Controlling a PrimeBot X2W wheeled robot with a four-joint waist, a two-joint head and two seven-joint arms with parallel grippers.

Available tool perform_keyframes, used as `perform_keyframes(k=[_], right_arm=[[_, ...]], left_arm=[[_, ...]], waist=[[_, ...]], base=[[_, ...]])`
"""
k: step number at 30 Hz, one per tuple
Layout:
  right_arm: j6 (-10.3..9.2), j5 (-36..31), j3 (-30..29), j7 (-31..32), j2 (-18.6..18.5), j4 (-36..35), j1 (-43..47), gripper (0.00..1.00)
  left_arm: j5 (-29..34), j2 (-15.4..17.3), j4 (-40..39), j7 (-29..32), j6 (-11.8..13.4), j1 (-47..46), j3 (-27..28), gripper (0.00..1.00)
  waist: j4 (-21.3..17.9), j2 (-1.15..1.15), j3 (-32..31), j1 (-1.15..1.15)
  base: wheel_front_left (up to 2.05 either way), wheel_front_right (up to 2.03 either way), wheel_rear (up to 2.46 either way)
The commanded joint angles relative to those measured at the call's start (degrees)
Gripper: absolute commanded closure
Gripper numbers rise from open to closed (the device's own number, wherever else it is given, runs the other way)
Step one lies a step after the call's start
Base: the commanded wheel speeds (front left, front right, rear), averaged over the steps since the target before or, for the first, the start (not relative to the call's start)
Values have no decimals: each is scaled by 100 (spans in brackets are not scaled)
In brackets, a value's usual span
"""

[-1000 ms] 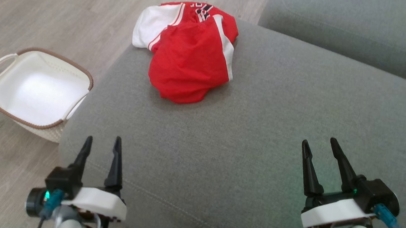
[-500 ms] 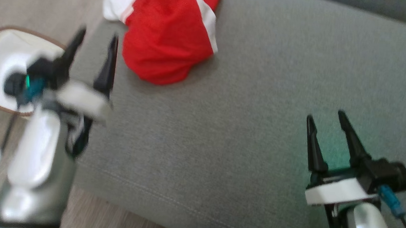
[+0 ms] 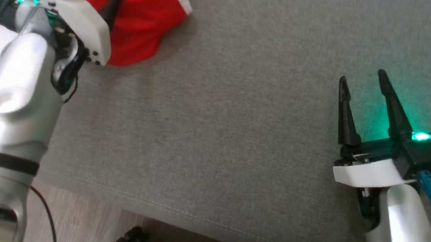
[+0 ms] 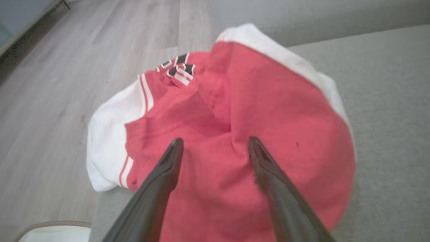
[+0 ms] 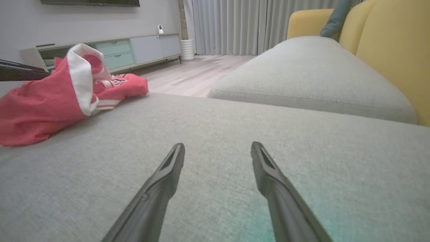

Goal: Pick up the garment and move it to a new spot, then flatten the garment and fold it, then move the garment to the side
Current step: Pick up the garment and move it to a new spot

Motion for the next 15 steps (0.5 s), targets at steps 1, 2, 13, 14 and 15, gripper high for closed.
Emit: perform_keyframes(k=[1, 2, 13, 14, 15], right_arm=[[43, -71, 123, -36, -7, -226, -107, 0], [43, -100, 93, -36, -7, -264, -120, 0], [43, -183, 11, -36, -7, -420, -217, 0], [43, -178, 19, -36, -7, -420, -225, 0], [43, -174, 25, -36, -7, -418, -229, 0]], left_arm=[[-102, 357, -122, 45, 10, -350, 82, 0], [-186, 393, -85, 84, 10, -430, -20, 0], [-660, 459, 591, 158, 9, -845, -448, 7], [-677, 435, 681, 148, 9, -859, -460, 38], [-688, 413, 765, 135, 9, -871, -477, 60]], waist=[[-156, 0, 328, -2], [-156, 0, 403, -2], [-109, 0, 735, -2], [-105, 0, 738, -2], [-101, 0, 736, -2]], base=[[0, 0, 0], [0, 0, 0], [0, 0, 0], [0, 0, 0], [0, 0, 0]])
